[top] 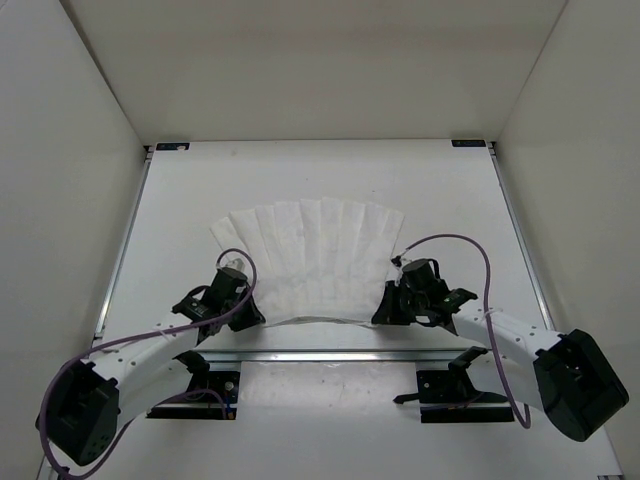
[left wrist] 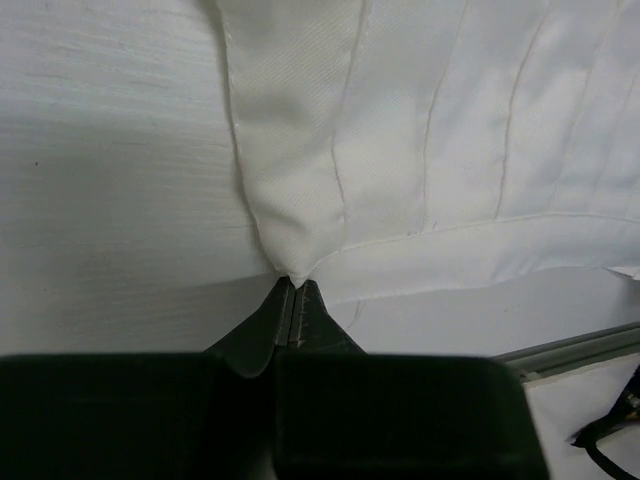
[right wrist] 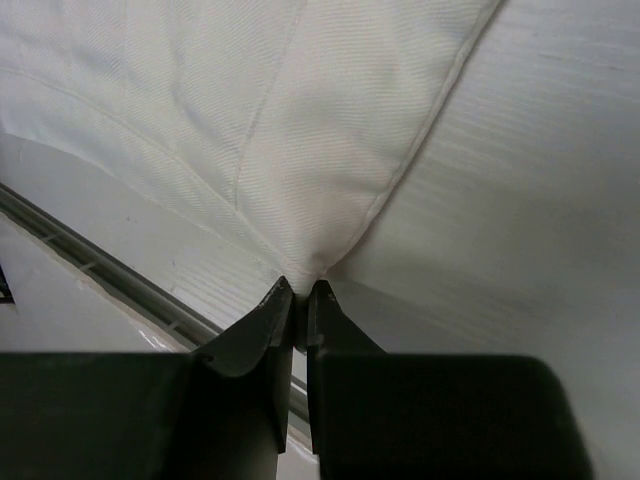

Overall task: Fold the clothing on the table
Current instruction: Flatten the skirt out

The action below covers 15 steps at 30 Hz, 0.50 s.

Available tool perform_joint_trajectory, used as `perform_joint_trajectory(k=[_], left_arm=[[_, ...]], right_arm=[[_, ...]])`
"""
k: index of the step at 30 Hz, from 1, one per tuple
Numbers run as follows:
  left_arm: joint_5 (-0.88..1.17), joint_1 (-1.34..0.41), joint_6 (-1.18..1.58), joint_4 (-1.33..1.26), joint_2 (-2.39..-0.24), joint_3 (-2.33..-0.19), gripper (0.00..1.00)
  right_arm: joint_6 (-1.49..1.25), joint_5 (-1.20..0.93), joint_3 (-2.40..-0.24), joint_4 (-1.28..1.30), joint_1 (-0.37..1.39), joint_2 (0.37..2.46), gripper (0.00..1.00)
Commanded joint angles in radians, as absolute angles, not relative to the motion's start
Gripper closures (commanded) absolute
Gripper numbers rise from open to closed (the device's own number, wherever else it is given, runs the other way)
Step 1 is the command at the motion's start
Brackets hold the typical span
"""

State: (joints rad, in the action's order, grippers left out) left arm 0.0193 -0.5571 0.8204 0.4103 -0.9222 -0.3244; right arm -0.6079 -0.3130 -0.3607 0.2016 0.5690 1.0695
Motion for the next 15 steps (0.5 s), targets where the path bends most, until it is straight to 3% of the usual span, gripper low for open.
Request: perform_joint_trajectory(k=[1,6,11,15], left_arm=[[0.002,-0.529,0.795,0.429,-0.885,-0.424,1.00],[0.003,-0.460,0.661,0.550,-0.897,-0.728,1.00],[-0.025,-0.508,0.609,0.684,-0.907,-1.107,1.00],[-0.005,-0.483,0.612,0.773,-0.870,-1.253,1.00]], right_arm=[[-0.531,-0.311,-0.441,0.244,0.528,1.019,1.00],[-0.408,-0.330,-0.691,0.380,0.462,0.948,1.00],[-0.328,-0.291,-0.998,0.508,0.517,0.881,0.99],[-0.342,-0.310,-1.133,0.578,0.523,0.830,1.00]])
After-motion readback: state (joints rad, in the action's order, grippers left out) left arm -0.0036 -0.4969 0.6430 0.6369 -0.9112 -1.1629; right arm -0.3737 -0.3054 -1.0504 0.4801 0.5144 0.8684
